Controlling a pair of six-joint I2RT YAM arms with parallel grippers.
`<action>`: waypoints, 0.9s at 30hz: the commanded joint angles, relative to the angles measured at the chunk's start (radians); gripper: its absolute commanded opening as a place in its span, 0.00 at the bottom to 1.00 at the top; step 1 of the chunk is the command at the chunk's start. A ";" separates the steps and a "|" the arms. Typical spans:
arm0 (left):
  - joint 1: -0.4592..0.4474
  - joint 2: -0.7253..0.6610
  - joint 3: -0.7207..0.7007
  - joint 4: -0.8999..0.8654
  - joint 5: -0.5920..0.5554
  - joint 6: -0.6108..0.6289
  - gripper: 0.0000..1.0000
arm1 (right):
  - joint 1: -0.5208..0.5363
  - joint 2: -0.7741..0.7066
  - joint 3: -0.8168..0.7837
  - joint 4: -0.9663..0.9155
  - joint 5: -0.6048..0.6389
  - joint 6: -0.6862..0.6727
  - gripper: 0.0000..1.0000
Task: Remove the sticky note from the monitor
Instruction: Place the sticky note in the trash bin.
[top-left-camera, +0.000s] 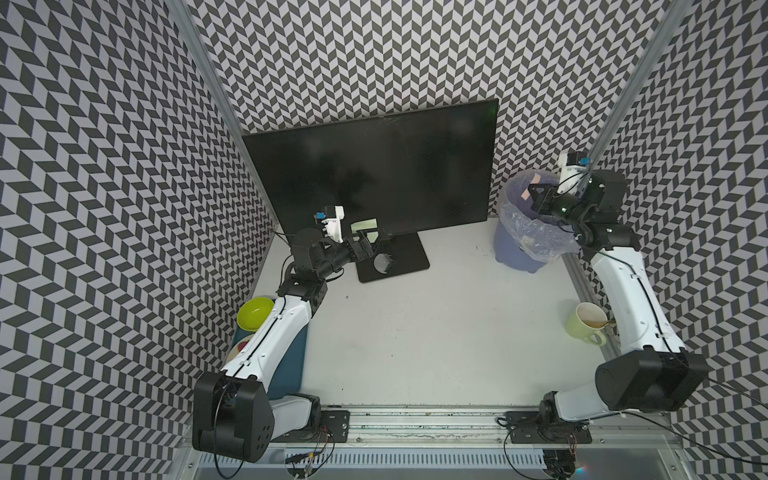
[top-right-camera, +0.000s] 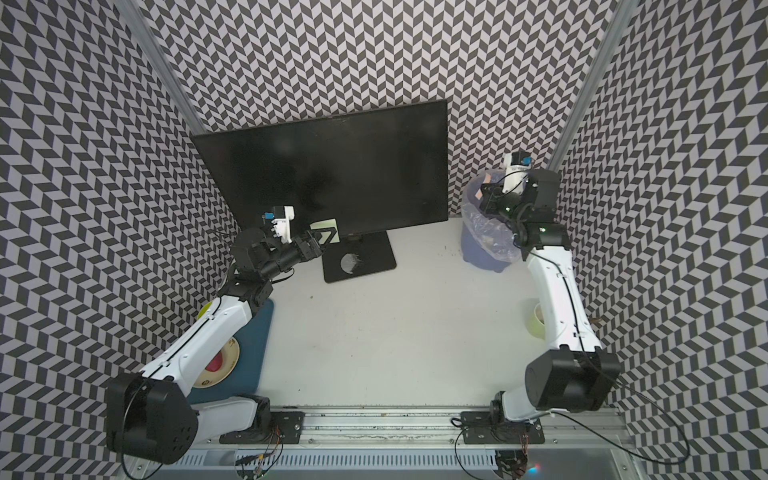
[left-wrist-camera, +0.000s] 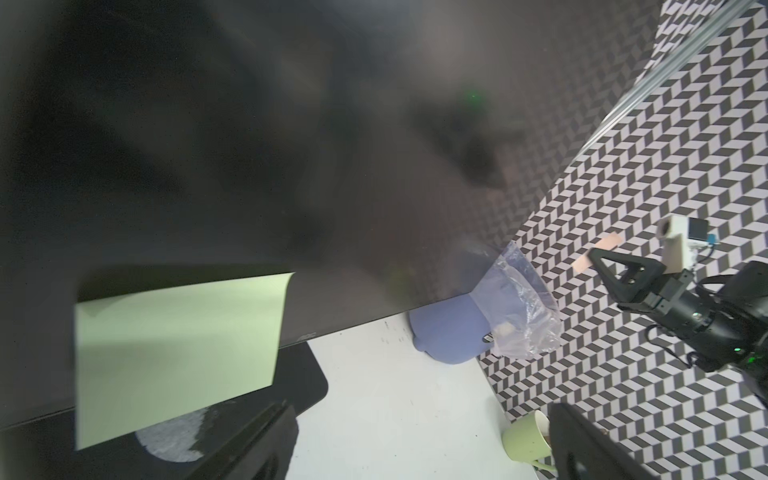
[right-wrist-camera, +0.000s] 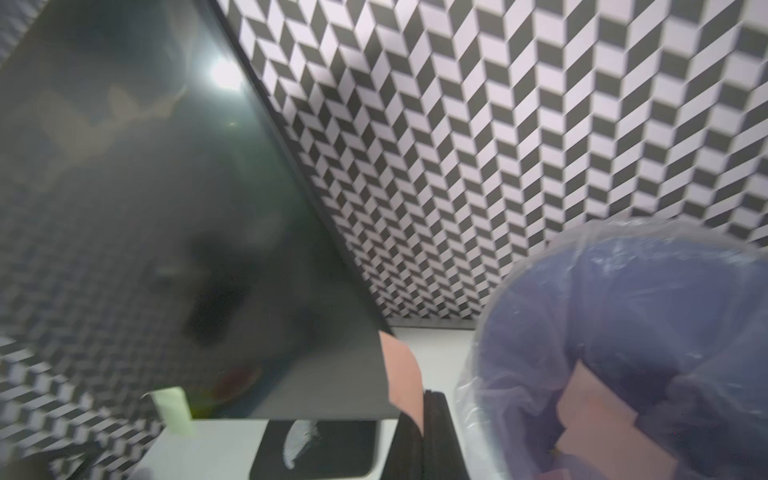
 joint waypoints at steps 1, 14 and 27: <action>0.031 -0.048 -0.019 -0.034 -0.038 0.053 1.00 | -0.004 0.077 0.092 -0.136 0.185 -0.156 0.00; 0.144 -0.060 -0.117 -0.008 0.005 0.028 1.00 | -0.002 0.151 0.145 -0.226 0.140 -0.198 0.36; 0.165 -0.031 -0.135 -0.005 0.024 0.036 1.00 | 0.001 0.027 -0.031 -0.234 0.110 -0.196 0.62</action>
